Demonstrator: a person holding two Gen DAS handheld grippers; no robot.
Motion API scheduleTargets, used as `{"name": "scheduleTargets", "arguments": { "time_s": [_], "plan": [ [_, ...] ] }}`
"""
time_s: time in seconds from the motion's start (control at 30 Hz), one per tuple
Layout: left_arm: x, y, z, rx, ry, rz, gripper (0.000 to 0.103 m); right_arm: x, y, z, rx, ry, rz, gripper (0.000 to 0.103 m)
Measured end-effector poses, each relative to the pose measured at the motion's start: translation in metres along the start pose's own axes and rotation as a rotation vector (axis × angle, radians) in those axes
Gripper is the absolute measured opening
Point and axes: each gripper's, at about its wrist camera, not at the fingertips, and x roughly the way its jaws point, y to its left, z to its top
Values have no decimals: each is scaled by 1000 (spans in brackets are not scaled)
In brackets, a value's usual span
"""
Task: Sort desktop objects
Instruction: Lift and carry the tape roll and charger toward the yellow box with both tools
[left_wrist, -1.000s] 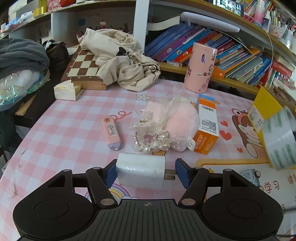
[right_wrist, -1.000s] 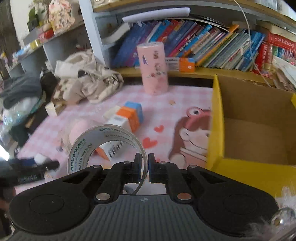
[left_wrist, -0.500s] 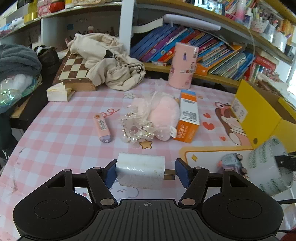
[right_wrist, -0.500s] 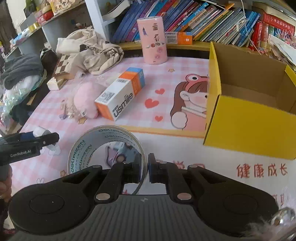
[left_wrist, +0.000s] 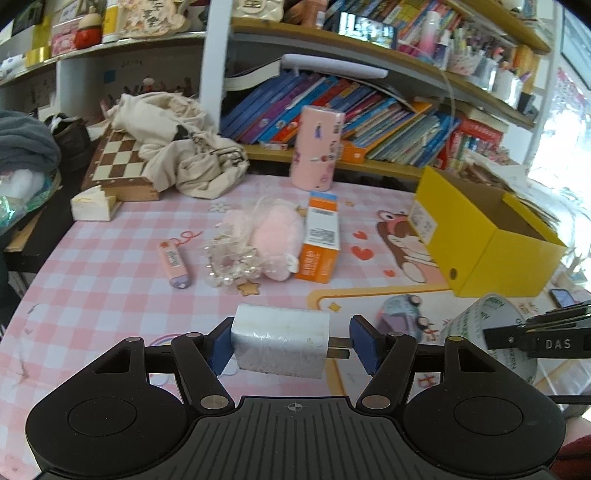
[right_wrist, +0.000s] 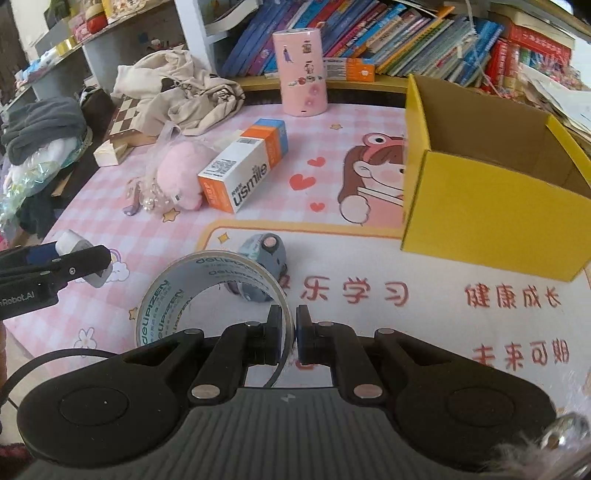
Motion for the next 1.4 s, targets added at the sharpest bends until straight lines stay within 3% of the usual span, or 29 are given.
{"name": "scheduleTargets", "arguments": {
  "time_s": [0.8, 1.4],
  "plan": [
    [11, -90, -4, 186, 55, -273, 66, -47, -66, -53, 207, 11, -152, 8],
    [36, -170, -2, 290, 117, -320, 66, -49, -132, -51, 223, 63, -155, 8]
  ]
}}
